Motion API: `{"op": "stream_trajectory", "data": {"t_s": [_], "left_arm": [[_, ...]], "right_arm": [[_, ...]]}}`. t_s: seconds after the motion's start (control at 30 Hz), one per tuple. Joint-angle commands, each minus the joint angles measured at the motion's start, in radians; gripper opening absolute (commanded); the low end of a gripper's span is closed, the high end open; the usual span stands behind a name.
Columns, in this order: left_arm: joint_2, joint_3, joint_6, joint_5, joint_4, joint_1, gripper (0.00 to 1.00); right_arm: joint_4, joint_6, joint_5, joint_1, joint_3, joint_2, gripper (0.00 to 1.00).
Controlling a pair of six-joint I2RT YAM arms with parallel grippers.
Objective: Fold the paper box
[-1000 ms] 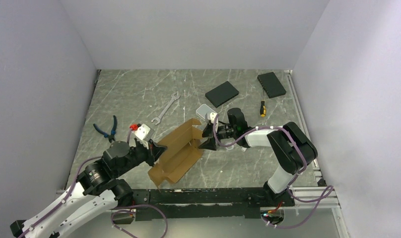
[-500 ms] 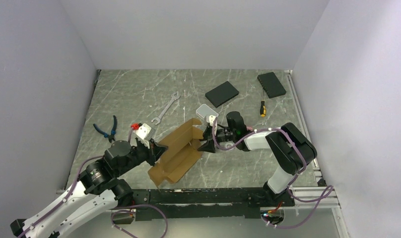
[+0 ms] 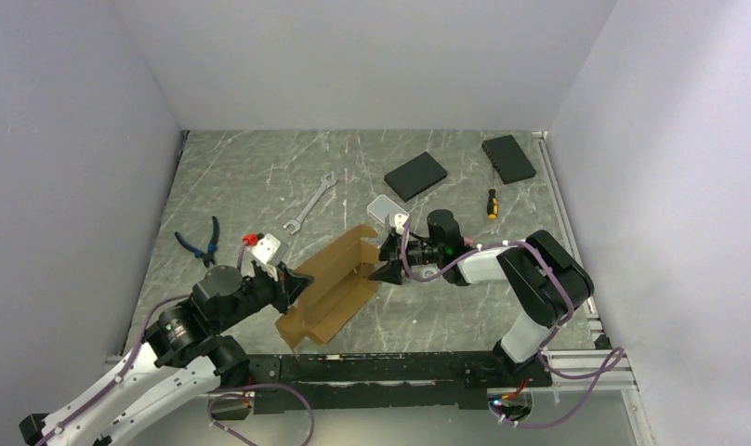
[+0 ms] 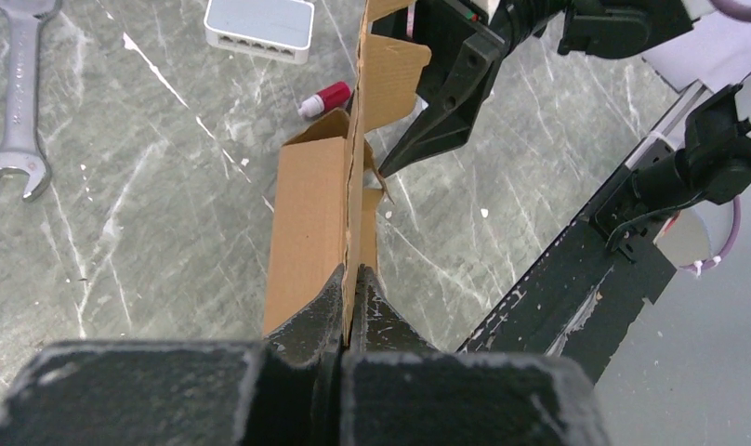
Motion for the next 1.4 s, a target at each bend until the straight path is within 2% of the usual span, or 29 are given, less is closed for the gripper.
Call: {"op": "stream_trajectory", "data": {"t_s": [0.0, 0.1, 0.23, 0.4, 0.63, 0.83, 1.1, 1.37], "left_arm": [[0.051, 0.013, 0.003, 0.039, 0.013, -0.005, 0.0], [0.075, 0.038, 0.028, 0.04, -0.005, -0.004, 0.0], [0.09, 0.068, 0.061, 0.062, -0.024, -0.005, 0.0], [0.117, 0.074, 0.085, 0.101, -0.033, -0.005, 0.0], [0.102, 0.072, 0.074, 0.085, -0.04, -0.005, 0.0], [0.032, 0.042, 0.043, 0.05, -0.034, -0.005, 0.0], [0.037, 0.026, 0.016, 0.058, -0.034, -0.004, 0.0], [0.071, 0.033, 0.016, 0.053, -0.019, -0.004, 0.0]], "right_arm": [[-0.005, -0.041, -0.084, 0.004, 0.023, -0.012, 0.56], [-0.107, -0.117, -0.097, 0.004, 0.044, -0.004, 0.58], [-0.134, -0.14, -0.126, 0.004, 0.039, -0.014, 0.6], [-0.111, -0.137, -0.11, 0.004, 0.018, -0.022, 0.6], [-0.018, -0.085, -0.073, -0.017, -0.022, -0.038, 0.6], [0.0, -0.077, -0.062, -0.018, -0.029, -0.028, 0.56], [0.071, -0.019, -0.056, -0.013, -0.026, -0.012, 0.51], [-0.012, -0.092, -0.074, 0.021, -0.008, -0.012, 0.46]]}}
